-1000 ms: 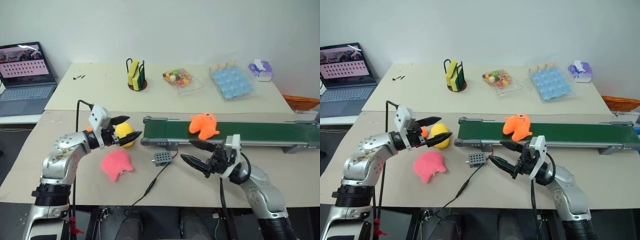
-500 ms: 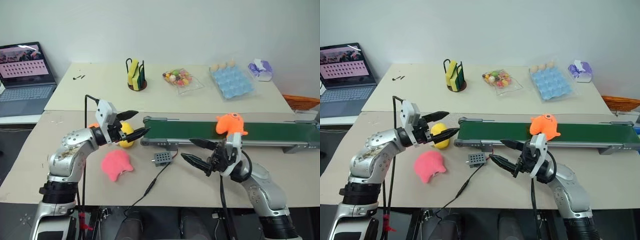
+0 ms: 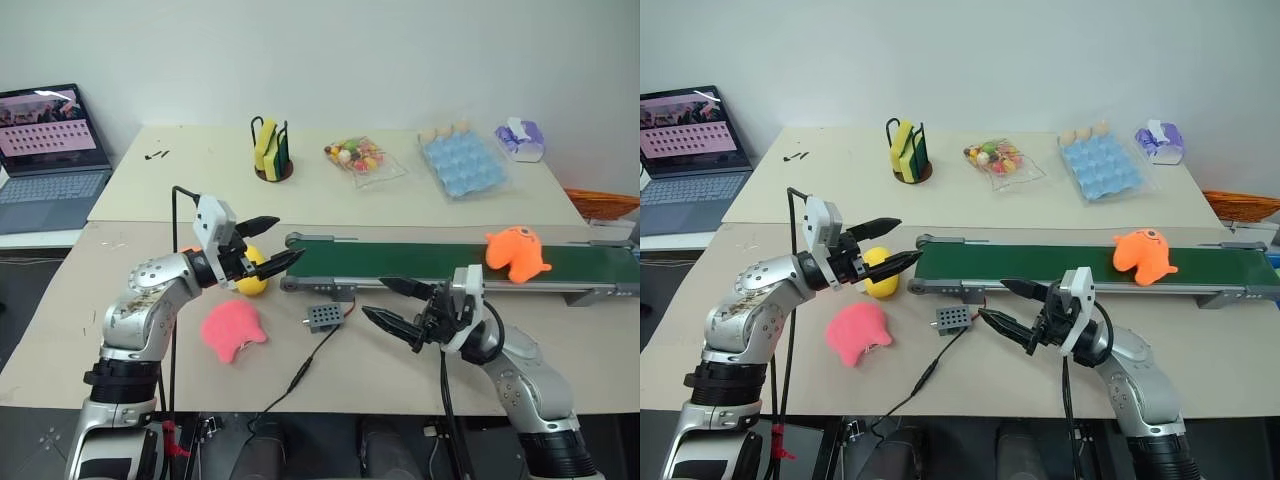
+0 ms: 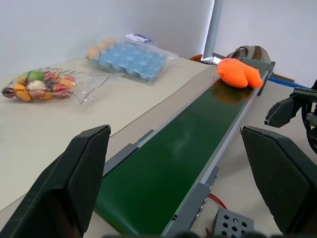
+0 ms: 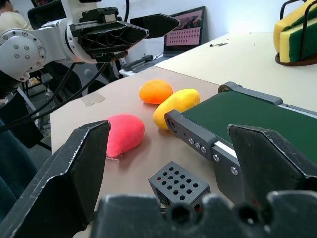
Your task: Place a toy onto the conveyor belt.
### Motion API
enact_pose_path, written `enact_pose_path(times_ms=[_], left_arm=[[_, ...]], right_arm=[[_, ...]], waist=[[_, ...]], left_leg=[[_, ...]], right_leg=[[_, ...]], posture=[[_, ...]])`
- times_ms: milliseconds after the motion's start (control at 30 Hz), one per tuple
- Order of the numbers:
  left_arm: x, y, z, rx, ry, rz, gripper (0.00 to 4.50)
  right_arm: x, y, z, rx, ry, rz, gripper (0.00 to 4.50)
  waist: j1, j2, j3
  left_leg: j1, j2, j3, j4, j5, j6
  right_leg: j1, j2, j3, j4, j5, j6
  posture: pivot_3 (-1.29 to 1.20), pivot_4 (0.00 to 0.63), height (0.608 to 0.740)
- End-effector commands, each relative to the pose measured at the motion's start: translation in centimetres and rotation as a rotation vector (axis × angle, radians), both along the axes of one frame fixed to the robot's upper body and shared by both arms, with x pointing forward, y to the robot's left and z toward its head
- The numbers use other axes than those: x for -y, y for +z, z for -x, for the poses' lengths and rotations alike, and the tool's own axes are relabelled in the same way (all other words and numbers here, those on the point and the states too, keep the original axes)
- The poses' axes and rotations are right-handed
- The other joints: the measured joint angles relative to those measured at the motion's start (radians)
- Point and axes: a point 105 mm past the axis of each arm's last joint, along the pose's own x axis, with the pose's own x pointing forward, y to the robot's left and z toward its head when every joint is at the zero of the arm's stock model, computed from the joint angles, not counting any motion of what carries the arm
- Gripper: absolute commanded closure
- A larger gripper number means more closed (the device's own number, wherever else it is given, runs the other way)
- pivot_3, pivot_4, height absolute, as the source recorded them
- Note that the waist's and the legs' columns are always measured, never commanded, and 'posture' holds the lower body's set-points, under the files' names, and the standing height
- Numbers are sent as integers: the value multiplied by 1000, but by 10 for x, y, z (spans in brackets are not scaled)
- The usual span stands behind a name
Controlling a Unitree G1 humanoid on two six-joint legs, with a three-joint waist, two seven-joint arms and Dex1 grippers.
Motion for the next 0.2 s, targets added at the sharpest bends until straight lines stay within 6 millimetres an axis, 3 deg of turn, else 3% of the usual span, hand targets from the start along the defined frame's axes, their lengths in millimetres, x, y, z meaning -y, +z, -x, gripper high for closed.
enact_pose_path(times_ms=[33,200], left_arm=[[1,11,-2,55,3,5,16],[1,13,-3,75,18,-2,16]], right_arm=[[4,10,1,45,-4,-10,0],[3,10,2,45,-1,-13,0]], waist=[[0,0,0],[0,0,0]], left_leg=[[0,0,0,0,0,0],[0,0,0,0,0,0]], right_leg=[[0,0,0,0,0,0],[0,0,0,0,0,0]], posture=[[0,150,740],[0,150,740]])
